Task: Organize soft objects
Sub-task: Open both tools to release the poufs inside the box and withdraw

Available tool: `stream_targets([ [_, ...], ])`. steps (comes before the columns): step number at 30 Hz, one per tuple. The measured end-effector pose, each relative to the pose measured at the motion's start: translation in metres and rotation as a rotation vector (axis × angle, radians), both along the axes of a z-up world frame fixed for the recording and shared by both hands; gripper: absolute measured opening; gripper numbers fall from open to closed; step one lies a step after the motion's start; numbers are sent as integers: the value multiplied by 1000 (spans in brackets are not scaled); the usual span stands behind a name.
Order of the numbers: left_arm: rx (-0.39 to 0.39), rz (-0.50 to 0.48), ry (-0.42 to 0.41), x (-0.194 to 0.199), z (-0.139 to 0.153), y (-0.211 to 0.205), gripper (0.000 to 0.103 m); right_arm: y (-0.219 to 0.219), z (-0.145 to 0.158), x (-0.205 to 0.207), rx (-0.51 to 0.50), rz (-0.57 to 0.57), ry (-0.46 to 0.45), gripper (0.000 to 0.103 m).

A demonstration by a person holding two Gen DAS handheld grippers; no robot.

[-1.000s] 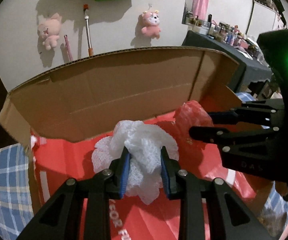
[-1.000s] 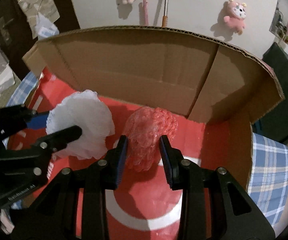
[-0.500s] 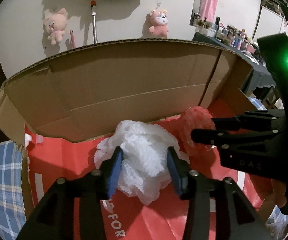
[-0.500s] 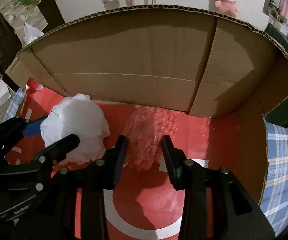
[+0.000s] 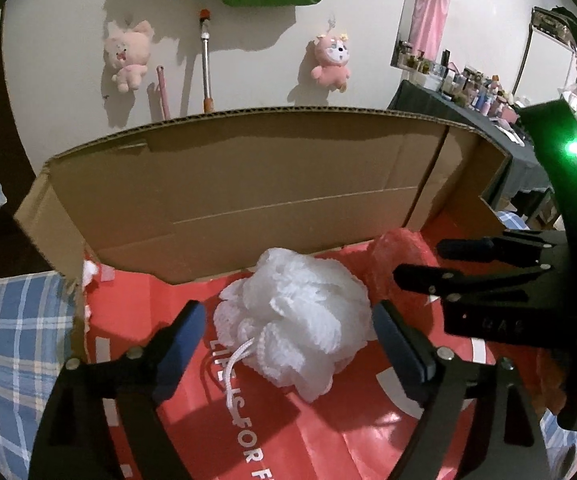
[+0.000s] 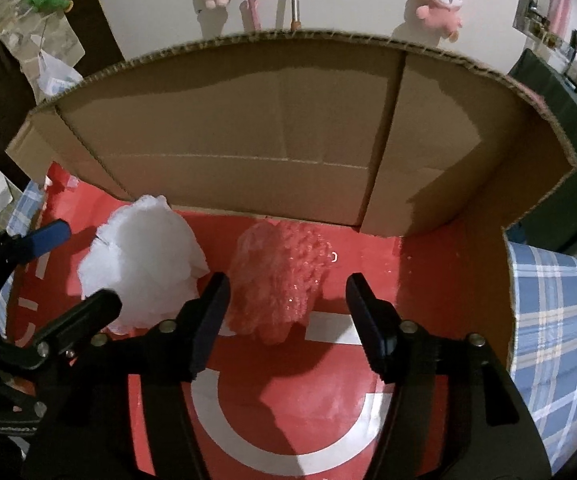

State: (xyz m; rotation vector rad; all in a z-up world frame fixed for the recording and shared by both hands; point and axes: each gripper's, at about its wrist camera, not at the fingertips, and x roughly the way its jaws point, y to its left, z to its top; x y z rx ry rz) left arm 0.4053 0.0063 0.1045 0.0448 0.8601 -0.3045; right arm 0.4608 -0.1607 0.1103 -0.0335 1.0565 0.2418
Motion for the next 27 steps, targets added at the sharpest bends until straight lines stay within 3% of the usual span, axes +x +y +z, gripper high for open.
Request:
stream_targets([
  [6, -39, 29, -28, -19, 18, 11, 101, -6, 31, -24, 4, -14, -69, 60],
  [10, -102, 62, -57, -45, 41, 21, 103, -10, 66, -59, 16, 2, -153, 71],
  [13, -151, 88, -105, -72, 64, 26, 103, -11, 95, -91, -4, 20, -239, 73],
  [19, -180, 137, -228, -139, 107, 33, 103, -12, 143, -173, 1, 43, -390, 79],
  [27, -141, 167, -437, -245, 134, 35, 103, -32, 171, -286, 82, 41, -561, 86],
])
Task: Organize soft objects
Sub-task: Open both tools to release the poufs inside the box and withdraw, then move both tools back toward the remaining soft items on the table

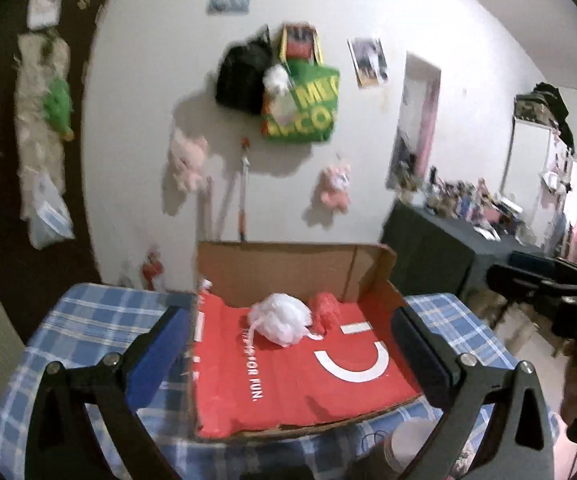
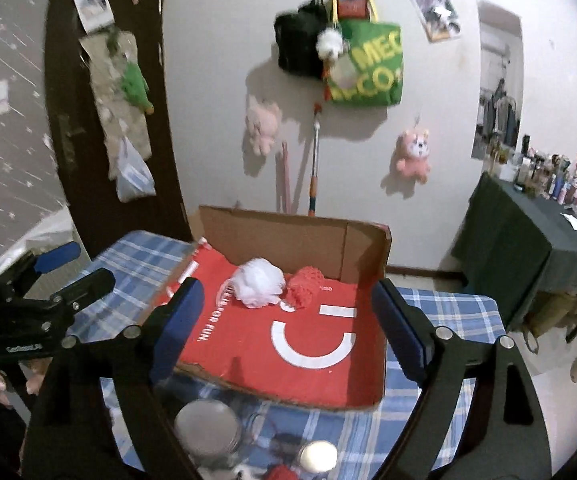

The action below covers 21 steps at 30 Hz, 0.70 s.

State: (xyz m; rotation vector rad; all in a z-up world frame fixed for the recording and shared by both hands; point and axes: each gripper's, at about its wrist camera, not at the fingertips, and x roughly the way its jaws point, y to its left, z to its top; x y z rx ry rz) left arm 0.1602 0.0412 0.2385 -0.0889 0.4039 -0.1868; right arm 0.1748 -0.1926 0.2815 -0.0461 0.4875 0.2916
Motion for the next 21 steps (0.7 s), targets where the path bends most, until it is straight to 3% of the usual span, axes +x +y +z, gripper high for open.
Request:
stream_targets([
  [5, 14, 30, -140, -71, 7, -2, 103, -14, 4, -77, 28, -9, -147, 93],
  [10, 20, 35, -209, -129, -2, -6, 103, -16, -7, -144, 17, -23, -265, 98],
  [14, 32, 49, -249, -168, -25, -13, 103, -20, -29, -184, 43, -65, -316, 101],
  [18, 28, 50, -277, -196, -50, -23, 103, -15, -62, -221, -31, -186, -412, 103],
  [21, 52, 66, -309, -210, -65, -30, 103, -14, -86, -235, -49, -216, -426, 103],
])
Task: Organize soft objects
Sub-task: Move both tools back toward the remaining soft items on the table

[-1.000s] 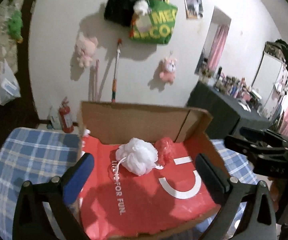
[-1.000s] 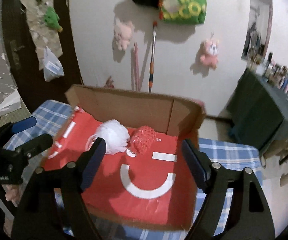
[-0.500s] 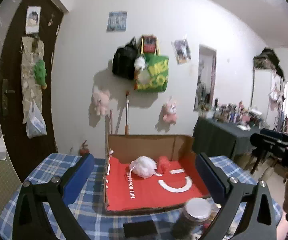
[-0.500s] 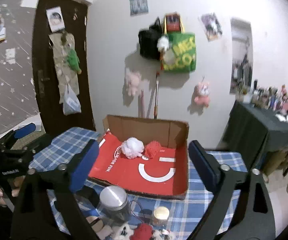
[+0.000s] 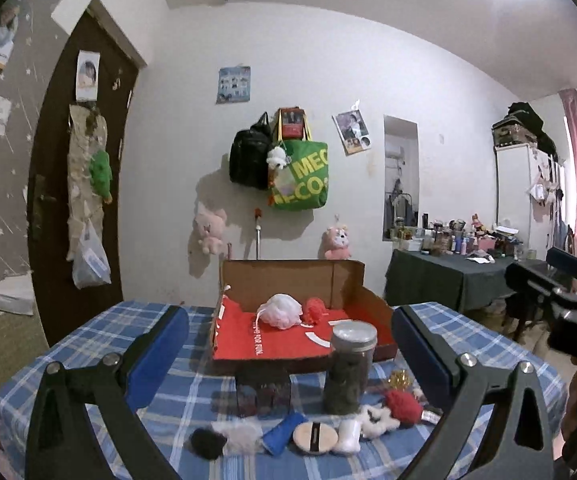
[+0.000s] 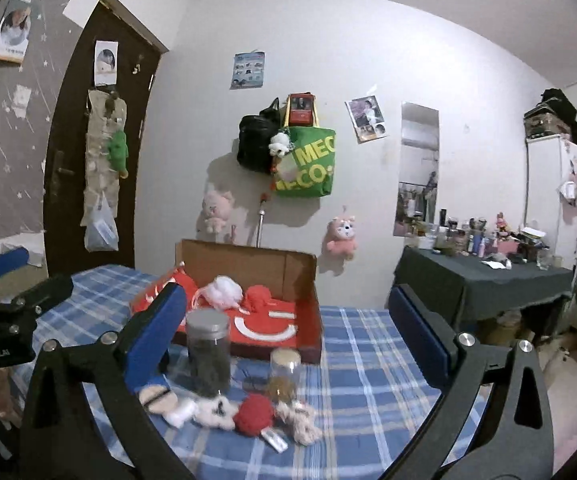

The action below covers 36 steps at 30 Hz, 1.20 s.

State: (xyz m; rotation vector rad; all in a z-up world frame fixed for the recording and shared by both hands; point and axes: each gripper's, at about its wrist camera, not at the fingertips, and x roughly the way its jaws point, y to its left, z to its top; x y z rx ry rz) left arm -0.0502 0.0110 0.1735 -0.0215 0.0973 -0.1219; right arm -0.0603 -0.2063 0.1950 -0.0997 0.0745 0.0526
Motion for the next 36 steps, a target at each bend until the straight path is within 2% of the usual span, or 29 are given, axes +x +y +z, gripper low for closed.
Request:
stream_targets([
  [7, 37, -1, 36, -10, -38, -15, 103, -7, -55, 9, 21, -19, 106, 103],
  [12, 16, 16, 147, 1, -68, -15, 103, -12, -93, 18, 57, -27, 203, 103],
  [16, 37, 26, 233, 11, -95, -18, 103, -15, -119, 31, 71, -39, 303, 103],
  [23, 18, 45, 332, 29, -117, -12, 103, -22, -137, 45, 82, -48, 383, 103],
  [29, 34, 65, 377, 42, -117, 2, 103, -25, -140, 59, 64, -49, 422, 103],
  [36, 52, 114, 434, 65, -114, 42, 103, -41, -141, 90, 87, -49, 496, 103],
])
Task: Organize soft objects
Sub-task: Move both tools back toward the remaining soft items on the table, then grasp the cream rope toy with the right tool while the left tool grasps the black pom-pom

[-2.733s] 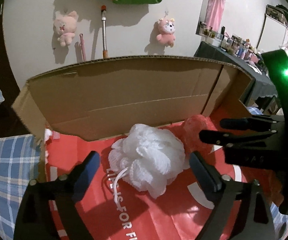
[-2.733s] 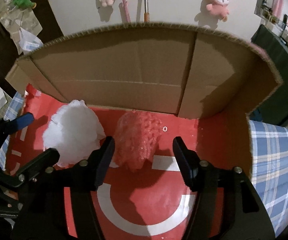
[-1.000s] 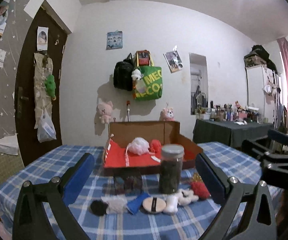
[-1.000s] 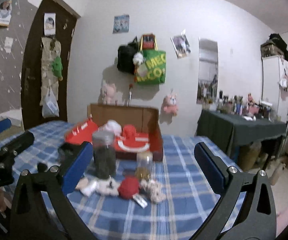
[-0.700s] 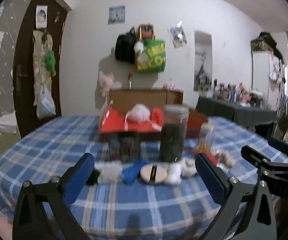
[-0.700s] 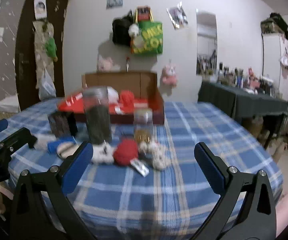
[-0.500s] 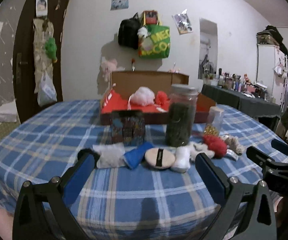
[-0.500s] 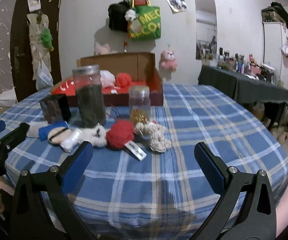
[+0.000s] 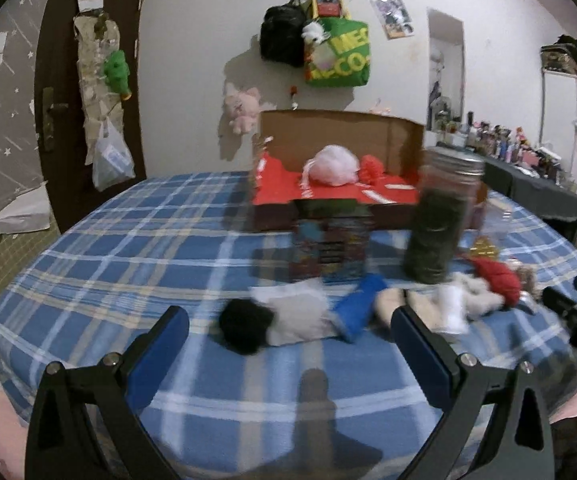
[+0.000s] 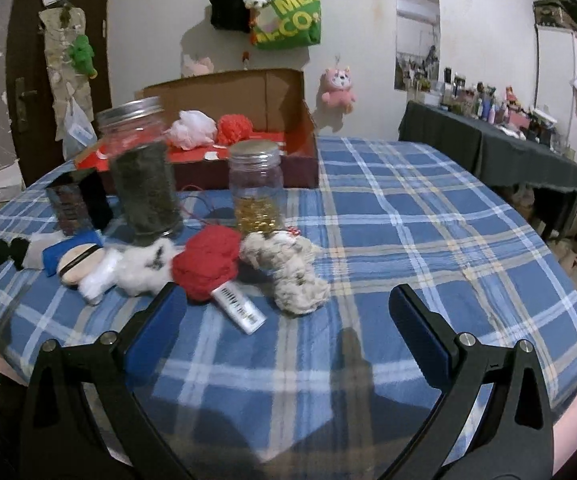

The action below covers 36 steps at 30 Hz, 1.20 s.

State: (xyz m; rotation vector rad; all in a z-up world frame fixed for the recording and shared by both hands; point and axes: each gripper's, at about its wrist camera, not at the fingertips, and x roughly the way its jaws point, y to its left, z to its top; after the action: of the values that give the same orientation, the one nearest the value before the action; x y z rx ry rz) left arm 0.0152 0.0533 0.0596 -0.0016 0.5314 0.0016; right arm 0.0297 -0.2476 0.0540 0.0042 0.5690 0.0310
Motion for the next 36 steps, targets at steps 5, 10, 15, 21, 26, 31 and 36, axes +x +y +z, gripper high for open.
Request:
stream_targets([
  [5, -62, 17, 74, 23, -3, 33, 102, -16, -1, 25, 88, 11, 66, 103],
  [10, -56, 83, 160, 42, -13, 53, 82, -37, -10, 56, 246, 15, 198, 94],
  [15, -176, -43, 223, 47, -21, 56, 30, -34, -14, 62, 236, 59, 223, 36],
  [21, -130, -53, 188, 40, -15, 44, 25, -37, -12, 51, 279, 76, 187, 22],
  [26, -122, -58, 116, 29, 7, 43, 25, -39, 6, 37, 274, 83, 116, 22],
  [31, -123, -115, 63, 21, 22, 30, 25, -28, 28, 26, 263, 146, 50, 22],
  [36, -162, -238, 71, 22, 25, -1, 25, -3, 32, 20, 280, 250, 55, 22],
])
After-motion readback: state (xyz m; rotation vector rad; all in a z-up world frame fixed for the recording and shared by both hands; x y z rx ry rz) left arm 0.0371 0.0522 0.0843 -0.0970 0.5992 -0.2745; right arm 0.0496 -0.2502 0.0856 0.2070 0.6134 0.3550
